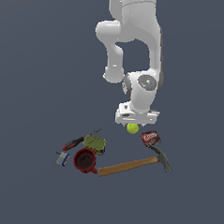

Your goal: Pick up a designated object from a clutter of objects.

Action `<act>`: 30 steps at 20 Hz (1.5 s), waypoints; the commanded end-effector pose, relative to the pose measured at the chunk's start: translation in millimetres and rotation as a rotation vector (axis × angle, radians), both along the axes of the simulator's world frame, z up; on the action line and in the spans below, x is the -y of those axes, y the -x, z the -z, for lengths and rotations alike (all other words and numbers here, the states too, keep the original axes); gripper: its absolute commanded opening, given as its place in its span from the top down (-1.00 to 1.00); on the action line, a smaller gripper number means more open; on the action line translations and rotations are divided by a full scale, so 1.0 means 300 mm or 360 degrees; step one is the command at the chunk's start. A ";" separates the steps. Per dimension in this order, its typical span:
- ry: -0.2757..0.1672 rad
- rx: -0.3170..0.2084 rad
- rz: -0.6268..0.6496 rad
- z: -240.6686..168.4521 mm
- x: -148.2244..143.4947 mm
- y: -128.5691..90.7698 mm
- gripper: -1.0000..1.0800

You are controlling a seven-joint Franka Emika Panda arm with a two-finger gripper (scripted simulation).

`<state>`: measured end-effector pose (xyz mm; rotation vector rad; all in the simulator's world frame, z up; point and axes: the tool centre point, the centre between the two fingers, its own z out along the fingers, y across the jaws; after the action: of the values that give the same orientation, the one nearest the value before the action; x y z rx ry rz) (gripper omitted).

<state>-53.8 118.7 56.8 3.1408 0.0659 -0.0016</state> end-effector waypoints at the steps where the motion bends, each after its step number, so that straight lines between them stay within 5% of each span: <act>1: 0.0000 0.0001 0.0000 0.031 0.000 0.000 -0.92; 6: 0.0000 0.0001 0.0000 0.053 -0.001 -0.001 -0.92; 7: 0.0000 0.0001 0.0000 0.053 -0.001 -0.001 1.00; 21: -0.0001 0.0003 -0.0002 0.037 0.007 -0.002 1.00; 30: -0.0001 0.0003 -0.0002 -0.084 0.104 -0.017 1.00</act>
<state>-50.3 94.3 73.1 3.1409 0.0689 -0.0023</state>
